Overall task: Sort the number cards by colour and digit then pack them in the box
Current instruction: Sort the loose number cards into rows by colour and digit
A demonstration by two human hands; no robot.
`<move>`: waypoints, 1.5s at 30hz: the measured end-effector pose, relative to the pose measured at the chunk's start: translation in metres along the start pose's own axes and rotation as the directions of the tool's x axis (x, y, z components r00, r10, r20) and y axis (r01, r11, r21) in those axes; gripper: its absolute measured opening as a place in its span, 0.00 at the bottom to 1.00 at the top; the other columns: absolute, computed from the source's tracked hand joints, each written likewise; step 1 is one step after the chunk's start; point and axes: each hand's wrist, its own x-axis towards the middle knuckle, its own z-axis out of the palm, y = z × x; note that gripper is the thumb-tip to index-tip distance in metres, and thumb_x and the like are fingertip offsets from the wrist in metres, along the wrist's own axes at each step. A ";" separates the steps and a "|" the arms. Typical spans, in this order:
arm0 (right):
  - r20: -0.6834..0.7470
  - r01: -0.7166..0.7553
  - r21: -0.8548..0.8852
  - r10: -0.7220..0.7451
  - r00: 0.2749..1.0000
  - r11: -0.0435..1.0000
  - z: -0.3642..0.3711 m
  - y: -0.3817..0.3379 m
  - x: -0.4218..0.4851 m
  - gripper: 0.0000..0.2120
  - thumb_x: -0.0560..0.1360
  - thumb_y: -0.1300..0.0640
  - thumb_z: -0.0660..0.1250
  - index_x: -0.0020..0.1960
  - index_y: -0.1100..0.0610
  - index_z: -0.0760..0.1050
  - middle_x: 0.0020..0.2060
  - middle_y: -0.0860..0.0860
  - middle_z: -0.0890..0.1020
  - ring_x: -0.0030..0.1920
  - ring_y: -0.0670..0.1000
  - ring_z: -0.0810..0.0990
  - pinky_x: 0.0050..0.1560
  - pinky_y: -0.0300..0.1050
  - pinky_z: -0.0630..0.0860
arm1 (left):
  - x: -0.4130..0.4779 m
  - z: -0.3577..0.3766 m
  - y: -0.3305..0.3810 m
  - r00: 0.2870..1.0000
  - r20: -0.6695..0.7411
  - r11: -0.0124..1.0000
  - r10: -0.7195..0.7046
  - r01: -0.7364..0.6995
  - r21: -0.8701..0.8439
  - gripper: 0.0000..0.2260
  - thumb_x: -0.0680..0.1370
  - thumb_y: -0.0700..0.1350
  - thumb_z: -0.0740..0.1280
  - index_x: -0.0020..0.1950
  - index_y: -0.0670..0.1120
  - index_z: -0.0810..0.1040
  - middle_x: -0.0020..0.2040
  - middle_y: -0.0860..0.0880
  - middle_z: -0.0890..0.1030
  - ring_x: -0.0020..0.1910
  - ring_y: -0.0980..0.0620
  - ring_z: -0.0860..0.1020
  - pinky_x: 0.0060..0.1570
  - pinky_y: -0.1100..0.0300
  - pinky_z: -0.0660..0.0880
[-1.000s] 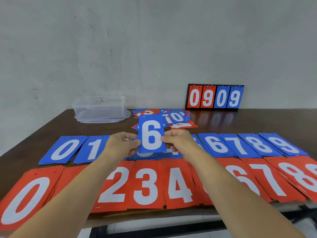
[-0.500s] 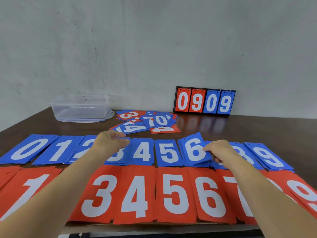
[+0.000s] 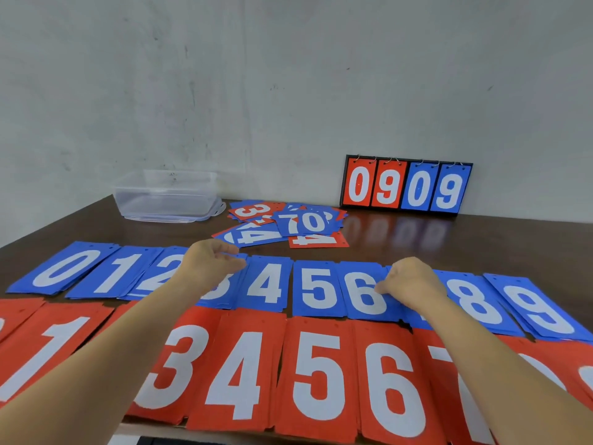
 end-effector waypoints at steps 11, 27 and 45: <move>-0.070 0.047 0.166 -0.036 0.997 0.985 0.014 -0.068 0.076 0.16 0.73 0.46 0.70 0.41 0.60 0.80 0.38 0.56 0.83 0.39 0.52 0.81 0.40 0.47 0.78 | 0.084 -0.006 -0.007 1.000 0.016 1.000 0.023 -0.023 0.007 0.10 0.74 0.41 0.73 0.54 0.44 0.80 0.46 0.46 0.83 0.48 0.48 0.81 0.50 0.55 0.76; -0.055 -0.047 -0.037 0.045 0.997 0.998 0.095 -0.152 0.164 0.46 0.69 0.39 0.72 0.75 0.58 0.54 0.71 0.57 0.65 0.70 0.59 0.65 0.66 0.52 0.66 | 0.156 -0.017 -0.040 0.999 -0.020 0.994 0.024 -0.022 0.103 0.08 0.74 0.41 0.72 0.53 0.47 0.80 0.44 0.51 0.83 0.45 0.55 0.80 0.40 0.65 0.73; -0.053 -0.108 0.502 0.155 0.986 0.858 0.079 -0.134 0.177 0.13 0.77 0.61 0.67 0.60 0.60 0.71 0.57 0.57 0.78 0.52 0.55 0.79 0.41 0.45 0.77 | 0.182 0.014 -0.028 0.974 0.198 0.842 0.113 -0.200 0.501 0.40 0.68 0.64 0.72 0.74 0.47 0.66 0.70 0.49 0.73 0.67 0.48 0.72 0.64 0.48 0.72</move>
